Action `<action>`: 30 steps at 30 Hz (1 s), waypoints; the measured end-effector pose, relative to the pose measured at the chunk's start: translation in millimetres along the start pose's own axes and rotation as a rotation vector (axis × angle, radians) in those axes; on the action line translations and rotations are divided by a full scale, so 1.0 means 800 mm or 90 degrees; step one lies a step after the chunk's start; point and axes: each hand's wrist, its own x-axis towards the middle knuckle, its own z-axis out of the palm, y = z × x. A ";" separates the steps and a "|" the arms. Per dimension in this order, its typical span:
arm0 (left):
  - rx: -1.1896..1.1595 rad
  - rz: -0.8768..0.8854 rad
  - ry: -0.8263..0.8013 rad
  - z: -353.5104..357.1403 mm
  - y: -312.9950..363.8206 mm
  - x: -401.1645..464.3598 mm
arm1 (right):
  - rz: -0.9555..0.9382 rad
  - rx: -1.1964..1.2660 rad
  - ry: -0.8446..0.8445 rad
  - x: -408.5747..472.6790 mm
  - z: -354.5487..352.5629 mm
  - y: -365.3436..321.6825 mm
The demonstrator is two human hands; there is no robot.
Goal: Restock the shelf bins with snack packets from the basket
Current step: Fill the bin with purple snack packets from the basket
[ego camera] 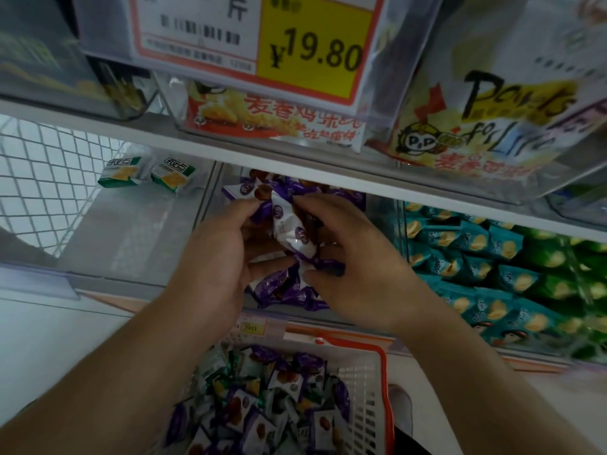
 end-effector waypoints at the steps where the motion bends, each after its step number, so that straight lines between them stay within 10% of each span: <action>1: 0.018 -0.002 0.000 0.000 -0.002 0.001 | -0.006 -0.022 -0.005 0.000 0.002 0.000; 13: 0.218 0.032 0.093 -0.002 -0.013 0.016 | 0.187 -0.174 0.252 0.029 0.019 0.018; 30: 0.280 0.065 0.069 -0.009 -0.010 0.001 | 0.282 0.026 0.188 0.060 0.029 0.018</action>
